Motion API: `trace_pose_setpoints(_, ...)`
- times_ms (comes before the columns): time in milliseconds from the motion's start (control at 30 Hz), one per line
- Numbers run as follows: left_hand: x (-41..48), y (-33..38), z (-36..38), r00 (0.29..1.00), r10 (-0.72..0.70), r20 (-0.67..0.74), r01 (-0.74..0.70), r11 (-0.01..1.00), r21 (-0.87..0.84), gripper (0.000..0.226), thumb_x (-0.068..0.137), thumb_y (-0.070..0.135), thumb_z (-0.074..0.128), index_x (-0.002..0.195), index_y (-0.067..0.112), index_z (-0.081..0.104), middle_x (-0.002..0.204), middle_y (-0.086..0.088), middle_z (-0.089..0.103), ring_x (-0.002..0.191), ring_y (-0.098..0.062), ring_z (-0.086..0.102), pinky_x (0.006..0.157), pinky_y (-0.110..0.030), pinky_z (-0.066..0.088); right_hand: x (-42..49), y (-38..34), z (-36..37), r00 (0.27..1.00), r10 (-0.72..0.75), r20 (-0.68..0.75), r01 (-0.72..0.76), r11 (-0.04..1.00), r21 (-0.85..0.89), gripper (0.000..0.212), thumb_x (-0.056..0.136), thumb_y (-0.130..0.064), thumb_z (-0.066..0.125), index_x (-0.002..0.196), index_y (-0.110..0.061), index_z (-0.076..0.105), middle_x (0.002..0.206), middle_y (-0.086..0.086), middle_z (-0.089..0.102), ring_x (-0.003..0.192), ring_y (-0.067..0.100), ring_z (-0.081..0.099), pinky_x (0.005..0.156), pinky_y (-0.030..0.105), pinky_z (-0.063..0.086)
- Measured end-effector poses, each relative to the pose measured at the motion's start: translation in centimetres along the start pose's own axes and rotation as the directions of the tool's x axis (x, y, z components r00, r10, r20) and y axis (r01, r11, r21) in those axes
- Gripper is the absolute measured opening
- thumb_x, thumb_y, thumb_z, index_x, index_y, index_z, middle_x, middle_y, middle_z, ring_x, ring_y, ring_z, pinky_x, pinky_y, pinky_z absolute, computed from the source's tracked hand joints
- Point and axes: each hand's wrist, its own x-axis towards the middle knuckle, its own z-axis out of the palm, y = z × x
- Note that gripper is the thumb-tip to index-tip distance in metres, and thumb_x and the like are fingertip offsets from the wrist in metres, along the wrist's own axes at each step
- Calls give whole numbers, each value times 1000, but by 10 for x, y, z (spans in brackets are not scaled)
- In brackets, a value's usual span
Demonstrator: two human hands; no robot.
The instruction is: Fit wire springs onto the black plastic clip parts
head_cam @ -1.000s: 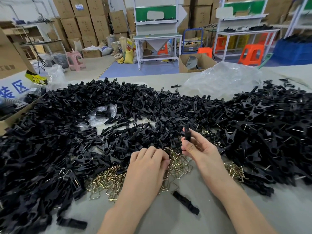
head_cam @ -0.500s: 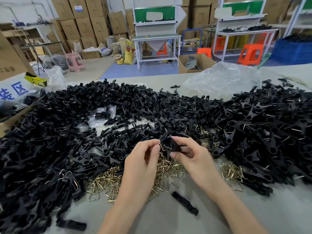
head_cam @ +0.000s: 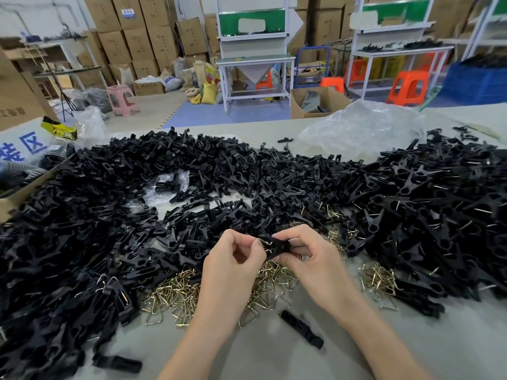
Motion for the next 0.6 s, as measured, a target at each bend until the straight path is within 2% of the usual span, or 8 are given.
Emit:
trace_pose_setpoints(167, -2, 1, -1, 1000, 12, 3, -12, 998, 62, 11, 87, 28, 68, 78, 26, 62, 68, 15, 66, 51, 2, 48, 50, -11, 37, -2, -5, -1, 998, -55, 6, 55, 994, -91, 35, 86, -15, 79, 106, -42, 69, 111, -22, 67, 101, 1, 64, 86, 11, 47)
trace_pose_setpoints(233, -3, 1, 0, 999, 3, 32, -5, 998, 59, 12, 88, 29, 68, 78, 27, 62, 70, 9, 70, 50, 1, 48, 47, -13, 37, -2, -6, -2, 998, -70, 8, 71, 989, -130, 34, 86, -13, 79, 107, -39, 71, 111, -22, 65, 101, 2, 64, 87, 12, 47)
trace_pose_setpoints(333, -4, 2, 1, 994, -43, 98, 39, 999, 35, 13, 89, 32, 66, 80, 22, 63, 72, 3, 74, 54, -9, 56, 49, -21, 43, -2, -7, -4, 996, -85, 11, 86, 981, -171, 32, 87, -11, 77, 109, -34, 72, 110, -23, 65, 103, 2, 63, 88, 12, 47)
trace_pose_setpoints(400, -2, 4, 1, 974, -117, 195, 137, 987, -89, 16, 92, 27, 66, 81, 15, 63, 73, 0, 76, 57, -10, 61, 56, -21, 50, -3, -8, -5, 998, -63, -2, 62, 987, -145, 36, 87, -10, 77, 106, -41, 71, 109, -25, 66, 104, -2, 63, 87, 9, 45)
trace_pose_setpoints(500, 0, 6, -2, 907, -197, 372, 305, 917, -258, 22, 92, 26, 68, 81, 7, 63, 77, -6, 72, 70, -16, 68, 65, -30, 58, -4, -12, -6, 999, -50, 6, 50, 993, -110, 45, 86, -12, 77, 103, -52, 66, 107, -34, 66, 108, -10, 58, 87, 2, 39)
trace_pose_setpoints(600, 1, 7, -6, 832, -214, 513, 422, 844, -331, 44, 89, 27, 72, 111, -8, 58, 92, -16, 65, 81, -20, 67, 67, -34, 57, -4, -17, -4, 993, -86, 85, 93, 993, -70, 51, 85, -9, 77, 104, -56, 68, 112, -30, 67, 116, -2, 58, 93, 7, 40)
